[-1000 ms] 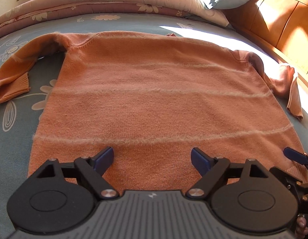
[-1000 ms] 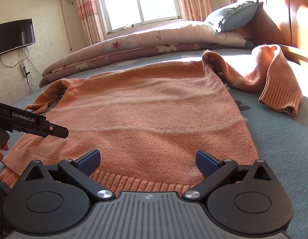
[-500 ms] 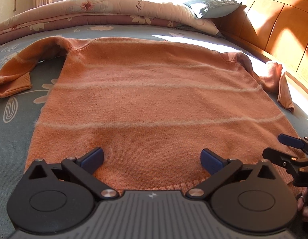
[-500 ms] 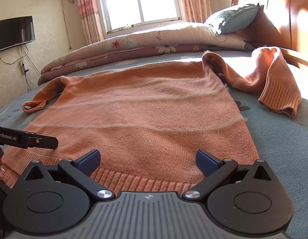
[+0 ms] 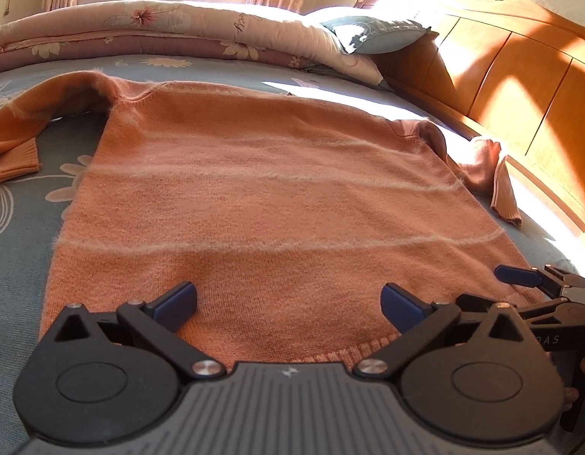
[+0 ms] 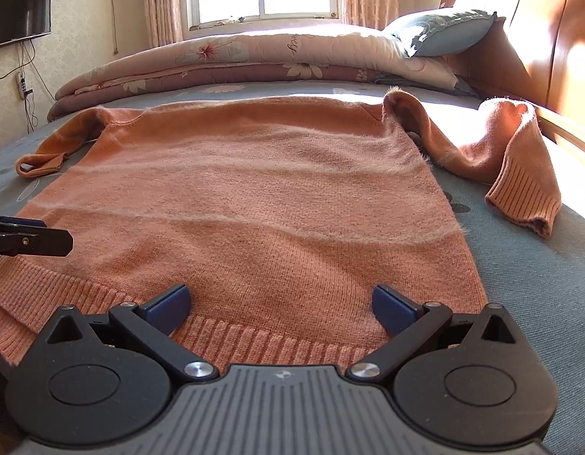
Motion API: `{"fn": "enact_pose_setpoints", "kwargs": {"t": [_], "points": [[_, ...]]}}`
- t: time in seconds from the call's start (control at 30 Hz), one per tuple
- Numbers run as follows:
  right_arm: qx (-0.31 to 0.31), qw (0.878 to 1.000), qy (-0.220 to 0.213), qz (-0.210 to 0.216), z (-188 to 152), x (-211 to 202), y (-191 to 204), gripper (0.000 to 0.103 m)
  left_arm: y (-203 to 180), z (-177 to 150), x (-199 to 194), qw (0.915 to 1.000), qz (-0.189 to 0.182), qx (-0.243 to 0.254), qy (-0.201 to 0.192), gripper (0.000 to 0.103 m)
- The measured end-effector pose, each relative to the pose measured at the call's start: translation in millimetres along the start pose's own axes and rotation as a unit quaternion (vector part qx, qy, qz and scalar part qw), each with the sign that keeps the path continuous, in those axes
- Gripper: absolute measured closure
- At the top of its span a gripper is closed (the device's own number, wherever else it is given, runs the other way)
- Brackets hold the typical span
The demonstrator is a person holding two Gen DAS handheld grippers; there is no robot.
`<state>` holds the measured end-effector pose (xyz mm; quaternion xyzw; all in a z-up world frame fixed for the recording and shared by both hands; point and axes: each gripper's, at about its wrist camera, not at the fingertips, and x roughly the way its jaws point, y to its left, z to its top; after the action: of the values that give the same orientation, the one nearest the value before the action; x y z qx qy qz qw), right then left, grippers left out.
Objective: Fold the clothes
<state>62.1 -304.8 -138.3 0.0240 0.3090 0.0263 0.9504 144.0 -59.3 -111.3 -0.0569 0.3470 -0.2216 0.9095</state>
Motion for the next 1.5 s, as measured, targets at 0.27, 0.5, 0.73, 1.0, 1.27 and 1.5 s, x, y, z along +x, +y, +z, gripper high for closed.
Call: {"fn": "enact_pose_setpoints", "kwargs": {"t": [0.27,0.5,0.73,1.0,1.27,1.5], "points": [[0.015,0.998,0.058,-0.031,17.7,8.2,7.7,0.000,7.4,84.3,43.6,0.9960,0.017,0.086,-0.016,0.001],[0.024,0.995,0.080,-0.059,23.7,10.0,15.4,0.000,41.1,78.2,93.6,0.9964,0.005,0.075,0.039,0.001],[0.026,0.989,0.121,-0.078,34.5,11.8,24.2,0.000,47.6,77.2,91.5,0.9975,-0.005,0.060,0.036,0.001],[0.047,0.990,0.107,-0.084,29.5,9.2,23.6,0.000,43.8,75.2,90.8,0.9965,0.000,0.077,0.032,0.001],[0.061,0.987,0.110,-0.101,29.9,9.4,26.6,0.000,50.3,76.2,88.5,0.9976,-0.010,0.061,0.030,0.001],[0.051,0.991,0.096,-0.076,24.3,6.7,19.7,0.000,48.0,73.5,87.3,0.9970,-0.006,0.072,0.029,0.001]]}}
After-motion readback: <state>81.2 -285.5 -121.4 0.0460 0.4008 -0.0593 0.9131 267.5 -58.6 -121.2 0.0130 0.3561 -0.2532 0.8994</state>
